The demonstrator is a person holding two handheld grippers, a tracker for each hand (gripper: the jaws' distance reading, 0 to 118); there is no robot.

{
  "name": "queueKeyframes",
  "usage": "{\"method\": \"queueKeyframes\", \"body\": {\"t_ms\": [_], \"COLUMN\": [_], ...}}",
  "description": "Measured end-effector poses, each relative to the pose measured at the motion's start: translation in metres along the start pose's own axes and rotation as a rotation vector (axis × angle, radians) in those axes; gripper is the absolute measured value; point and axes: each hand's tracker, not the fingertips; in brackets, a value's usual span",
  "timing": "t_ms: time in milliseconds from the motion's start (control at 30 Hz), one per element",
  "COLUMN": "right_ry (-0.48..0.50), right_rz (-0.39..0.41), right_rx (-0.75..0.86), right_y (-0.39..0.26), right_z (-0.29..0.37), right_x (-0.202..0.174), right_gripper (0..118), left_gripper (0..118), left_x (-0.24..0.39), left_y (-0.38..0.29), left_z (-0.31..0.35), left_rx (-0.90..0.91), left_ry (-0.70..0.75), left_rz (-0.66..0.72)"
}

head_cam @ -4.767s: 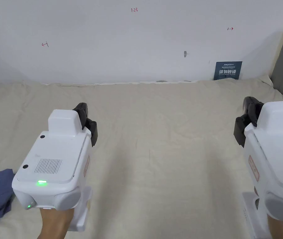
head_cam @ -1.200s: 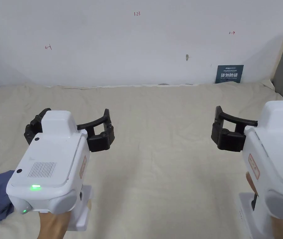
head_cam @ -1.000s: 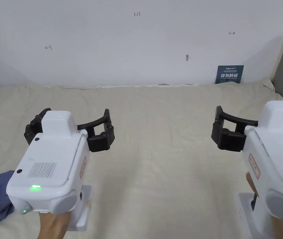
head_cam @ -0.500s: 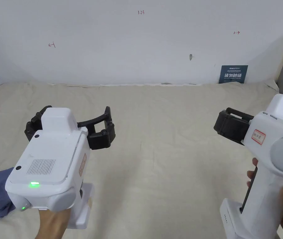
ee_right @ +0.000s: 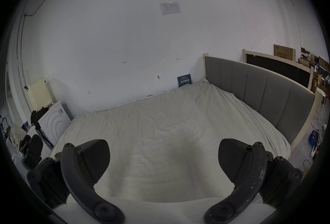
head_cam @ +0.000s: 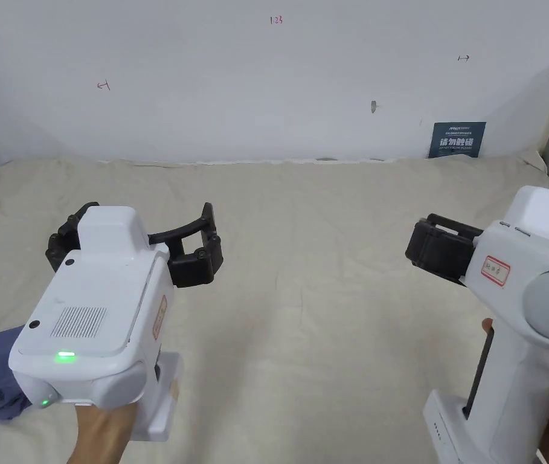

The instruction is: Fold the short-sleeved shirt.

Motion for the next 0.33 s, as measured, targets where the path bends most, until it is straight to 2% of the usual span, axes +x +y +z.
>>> {"method": "queueKeyframes", "body": {"t_ms": [200, 333], "right_ry": [-0.027, -0.035], "right_rz": [-0.012, -0.057], "right_rx": [0.043, 0.041], "right_y": [0.0011, 0.0005], "right_z": [-0.0011, 0.0007], "right_x": [0.0034, 0.0053], "right_gripper": [118, 118], "left_gripper": [118, 118], "left_x": [-0.0012, -0.0015], "left_y": [-0.0015, -0.0019], "left_z": [0.001, 0.0007], "left_rx": [0.0, -0.002], "left_ry": [0.0, -0.001], "left_rz": [-0.001, 0.002]}}
